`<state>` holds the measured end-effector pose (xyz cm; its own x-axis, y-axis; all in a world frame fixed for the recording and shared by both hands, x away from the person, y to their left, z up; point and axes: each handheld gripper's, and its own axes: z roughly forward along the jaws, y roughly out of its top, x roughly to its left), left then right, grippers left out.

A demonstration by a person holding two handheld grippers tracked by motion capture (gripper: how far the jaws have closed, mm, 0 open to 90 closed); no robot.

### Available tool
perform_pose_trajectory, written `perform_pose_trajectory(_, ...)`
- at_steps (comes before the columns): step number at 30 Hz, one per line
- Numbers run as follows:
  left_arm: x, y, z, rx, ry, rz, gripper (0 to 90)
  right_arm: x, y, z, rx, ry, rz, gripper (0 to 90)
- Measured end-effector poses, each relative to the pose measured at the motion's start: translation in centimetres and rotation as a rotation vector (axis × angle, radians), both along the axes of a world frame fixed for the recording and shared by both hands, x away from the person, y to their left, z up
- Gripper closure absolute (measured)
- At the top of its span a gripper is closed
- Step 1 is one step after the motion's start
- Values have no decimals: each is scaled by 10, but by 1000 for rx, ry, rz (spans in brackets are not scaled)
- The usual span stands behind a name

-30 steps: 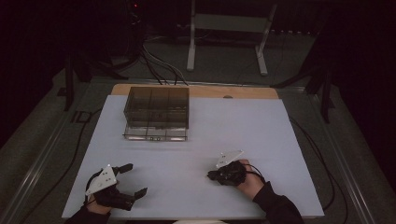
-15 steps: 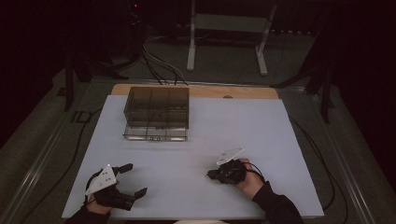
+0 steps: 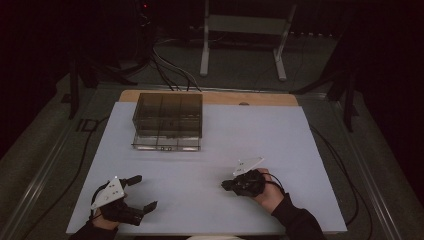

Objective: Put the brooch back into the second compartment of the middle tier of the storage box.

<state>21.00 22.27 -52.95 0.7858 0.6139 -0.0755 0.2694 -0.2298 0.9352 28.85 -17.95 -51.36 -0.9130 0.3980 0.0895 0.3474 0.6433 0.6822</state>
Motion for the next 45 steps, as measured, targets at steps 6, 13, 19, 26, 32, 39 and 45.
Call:
perform_pose_trajectory(6, 0, 0, 0, 0, -3, -3, 6, 2, 1, 6, 11, 2, -4, 861)
perform_pose_trajectory(13, 0, 0, 0, 1, -1, -2, 6, 6, 5, 11, 20, 11, 2, 861)
perform_pose_trajectory(19, 0, 0, 0, 3, 3, 0, 6, 10, 12, 14, 26, 16, 12, 861)
perform_pose_trajectory(26, -1, 0, 1, 0, 0, -3, 6, 13, 17, 20, 32, 8, 19, 861)
perform_pose_trajectory(32, -1, 0, 1, -5, -3, -5, 6, 16, 20, 26, 39, -3, 22, 860)
perform_pose_trajectory(39, 0, 1, 1, -6, -1, -4, 6, 22, 26, 33, 41, -12, 28, 861)
perform_pose_trajectory(45, -1, 1, 1, -6, -3, -4, 6, 26, 34, 38, 43, -17, 31, 860)
